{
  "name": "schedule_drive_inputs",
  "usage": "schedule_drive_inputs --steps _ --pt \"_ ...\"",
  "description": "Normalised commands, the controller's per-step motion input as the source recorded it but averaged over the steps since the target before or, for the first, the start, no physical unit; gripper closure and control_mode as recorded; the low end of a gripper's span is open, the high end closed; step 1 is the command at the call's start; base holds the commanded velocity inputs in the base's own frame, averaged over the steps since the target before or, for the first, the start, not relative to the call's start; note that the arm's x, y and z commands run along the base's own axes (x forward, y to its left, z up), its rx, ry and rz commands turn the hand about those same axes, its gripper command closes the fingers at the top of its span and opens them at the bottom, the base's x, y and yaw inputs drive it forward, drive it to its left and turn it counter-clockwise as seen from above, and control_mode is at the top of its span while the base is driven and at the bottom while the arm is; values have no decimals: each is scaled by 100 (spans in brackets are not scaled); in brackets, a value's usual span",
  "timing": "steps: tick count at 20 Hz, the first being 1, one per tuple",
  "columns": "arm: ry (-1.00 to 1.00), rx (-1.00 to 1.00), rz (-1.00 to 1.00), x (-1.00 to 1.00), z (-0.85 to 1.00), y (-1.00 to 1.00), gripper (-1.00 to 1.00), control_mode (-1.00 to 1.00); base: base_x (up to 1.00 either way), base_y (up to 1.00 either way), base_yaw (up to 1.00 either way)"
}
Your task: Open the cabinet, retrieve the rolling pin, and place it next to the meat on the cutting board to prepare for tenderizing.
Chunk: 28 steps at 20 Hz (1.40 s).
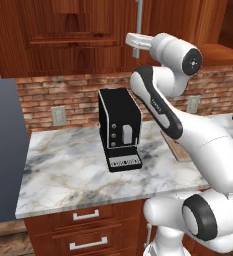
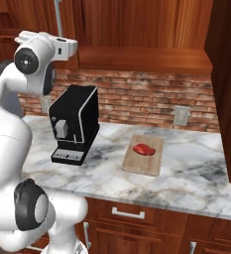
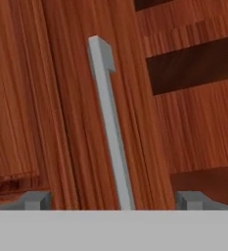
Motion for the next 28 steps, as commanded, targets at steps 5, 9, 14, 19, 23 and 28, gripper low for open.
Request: schedule_drive_inputs --steps 5,9,14,19,23,28 --pt "0 -4 0 55 -4 3 -100 -100 0 0 0" --pt "0 -3 0 61 -5 6 -100 -100 0 0 0" --pt "1 -2 0 67 -5 8 -100 -100 0 0 0" --pt "1 -1 0 74 -5 12 100 -100 0 0 0" --pt "2 0 0 62 -3 7 100 -100 0 0 0" --pt "2 -1 0 8 -2 18 100 -100 0 0 0"
